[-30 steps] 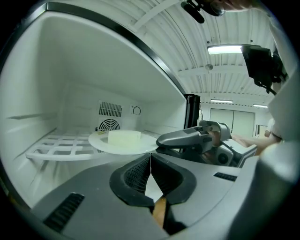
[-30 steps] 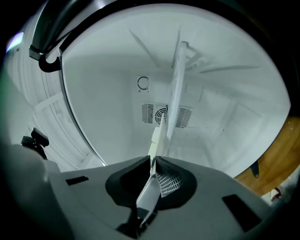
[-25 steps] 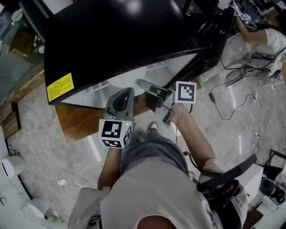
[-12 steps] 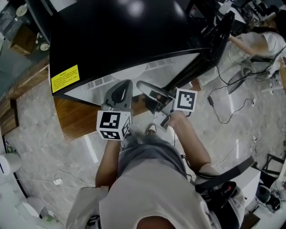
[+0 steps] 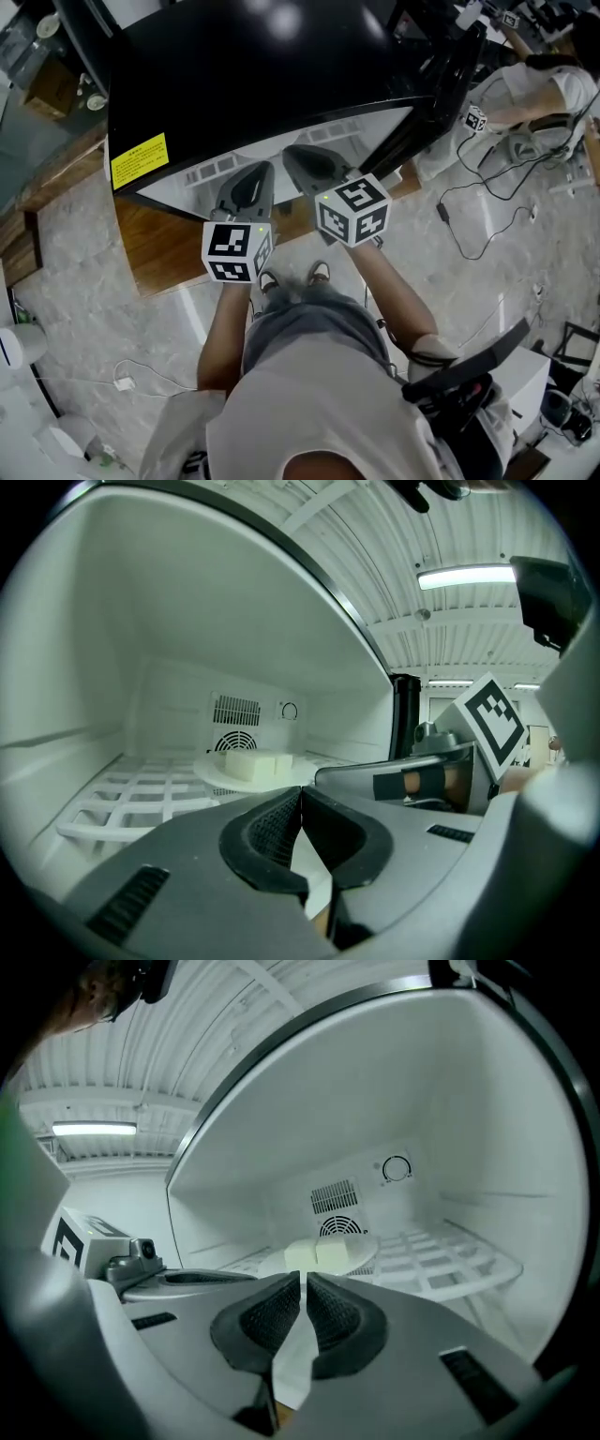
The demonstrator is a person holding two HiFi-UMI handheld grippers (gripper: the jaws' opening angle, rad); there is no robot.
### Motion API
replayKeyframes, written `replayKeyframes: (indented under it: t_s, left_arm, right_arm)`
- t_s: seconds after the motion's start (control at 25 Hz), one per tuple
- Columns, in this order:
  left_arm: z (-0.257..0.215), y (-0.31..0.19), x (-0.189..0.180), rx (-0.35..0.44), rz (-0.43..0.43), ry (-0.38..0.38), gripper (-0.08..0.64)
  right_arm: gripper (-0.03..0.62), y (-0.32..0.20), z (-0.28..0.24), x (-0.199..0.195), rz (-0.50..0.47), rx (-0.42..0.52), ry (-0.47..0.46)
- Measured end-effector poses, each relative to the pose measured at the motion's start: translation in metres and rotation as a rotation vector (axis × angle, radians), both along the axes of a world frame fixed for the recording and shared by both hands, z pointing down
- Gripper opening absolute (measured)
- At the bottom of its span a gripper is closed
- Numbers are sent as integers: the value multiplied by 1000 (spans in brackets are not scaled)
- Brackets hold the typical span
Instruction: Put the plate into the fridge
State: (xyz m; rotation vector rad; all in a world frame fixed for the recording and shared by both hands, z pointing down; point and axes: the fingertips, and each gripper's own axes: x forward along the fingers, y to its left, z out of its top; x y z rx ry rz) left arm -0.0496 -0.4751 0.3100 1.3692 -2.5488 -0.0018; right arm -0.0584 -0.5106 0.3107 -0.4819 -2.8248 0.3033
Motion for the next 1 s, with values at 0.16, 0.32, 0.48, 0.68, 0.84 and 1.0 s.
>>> replayKeyframes:
  t_s: [0.16, 0.32, 0.48, 0.68, 0.84, 1.0]
  left_arm:
    - [-2, -2, -5, -1, -17, -6, 20]
    - [-4, -2, -11, 7, -29, -8, 18]
    - [-5, 4, -7, 11, -36, -8, 20]
    - [-15, 17, 8, 71, -65, -37, 20]
    - [-19, 36, 33, 111, -142, -53, 20]
    - [-16, 40, 63, 116, -176, -60, 20]
  right_arm:
    - [35, 1, -1, -4, -9, 7, -11]
    - [34, 2, 0, -3, -6, 29, -23]
    - [34, 7, -5, 2, -9, 20, -35]
    - [34, 7, -21, 23, 30, 44, -85]
    - [28, 8, -24, 53, 111, 138, -112]
    - [20, 5, -23, 85, 175, 186, -123]
